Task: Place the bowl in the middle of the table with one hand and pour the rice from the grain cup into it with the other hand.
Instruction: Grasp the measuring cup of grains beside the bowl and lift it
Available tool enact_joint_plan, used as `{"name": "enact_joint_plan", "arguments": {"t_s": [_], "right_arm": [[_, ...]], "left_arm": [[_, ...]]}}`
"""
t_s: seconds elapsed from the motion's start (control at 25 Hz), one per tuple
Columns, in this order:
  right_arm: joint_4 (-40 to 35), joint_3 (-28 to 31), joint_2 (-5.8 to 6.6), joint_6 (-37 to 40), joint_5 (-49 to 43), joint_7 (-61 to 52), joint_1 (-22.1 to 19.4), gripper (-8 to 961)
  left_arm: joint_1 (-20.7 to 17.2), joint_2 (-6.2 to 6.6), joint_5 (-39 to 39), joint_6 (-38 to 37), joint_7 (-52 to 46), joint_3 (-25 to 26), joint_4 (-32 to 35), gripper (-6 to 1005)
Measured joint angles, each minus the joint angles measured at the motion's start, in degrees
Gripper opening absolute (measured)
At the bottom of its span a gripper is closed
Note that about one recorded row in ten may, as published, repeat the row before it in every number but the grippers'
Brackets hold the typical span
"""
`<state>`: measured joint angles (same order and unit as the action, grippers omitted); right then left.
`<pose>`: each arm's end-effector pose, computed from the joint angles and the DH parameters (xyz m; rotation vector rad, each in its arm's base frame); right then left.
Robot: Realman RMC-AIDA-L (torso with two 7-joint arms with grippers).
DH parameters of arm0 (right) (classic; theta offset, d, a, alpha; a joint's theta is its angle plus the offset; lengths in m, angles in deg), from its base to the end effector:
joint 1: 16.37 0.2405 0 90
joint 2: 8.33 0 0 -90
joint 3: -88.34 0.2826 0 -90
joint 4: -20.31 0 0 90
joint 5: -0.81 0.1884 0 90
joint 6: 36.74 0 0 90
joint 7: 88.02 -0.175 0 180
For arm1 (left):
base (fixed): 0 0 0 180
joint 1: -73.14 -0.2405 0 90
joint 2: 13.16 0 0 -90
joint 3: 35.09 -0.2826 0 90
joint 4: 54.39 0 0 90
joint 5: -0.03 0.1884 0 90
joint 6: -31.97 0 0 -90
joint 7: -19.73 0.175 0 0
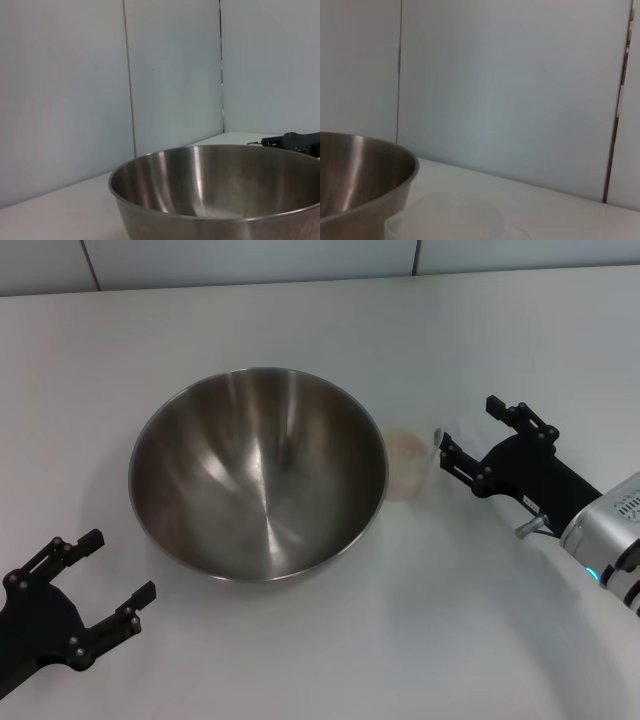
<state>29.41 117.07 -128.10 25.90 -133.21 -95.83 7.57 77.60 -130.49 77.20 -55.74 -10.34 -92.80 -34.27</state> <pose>0.3174 0.3266 -0.0900 -2.0127 0.4534 0.5740 -0.3464 0.2063 -0.0462 -2.3086 -0.3382 -0.7341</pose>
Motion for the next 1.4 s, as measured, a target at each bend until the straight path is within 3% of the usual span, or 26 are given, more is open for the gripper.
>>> {"name": "enact_joint_plan", "arguments": {"t_s": [0.36,0.84,1.16,1.4], "right_arm": [[0.5,0.1,-0.03,-0.2,0.8,0.3,0.2,665],[1.7,0.1,-0.04,-1.5,0.8,4.8,0.2,427],[2.1,0.0,-0.09,-0.8,0.8,5.0,0.1,17],[2.2,0.0,-0.12,3.9,2.5,5.1,-0.9,11]], "left_arm": [[0.0,0.05,0.0,0.0,0.0,0.0,-0.8,815],[0.1,0.09,0.0,0.7,0.0,-0.3,-1.0,815],[0.1,0.09,0.0,0.8,0.0,-0.3,-1.0,814],[0.2,0.09,0.1,0.8,0.0,-0.3,-1.0,814]]}}
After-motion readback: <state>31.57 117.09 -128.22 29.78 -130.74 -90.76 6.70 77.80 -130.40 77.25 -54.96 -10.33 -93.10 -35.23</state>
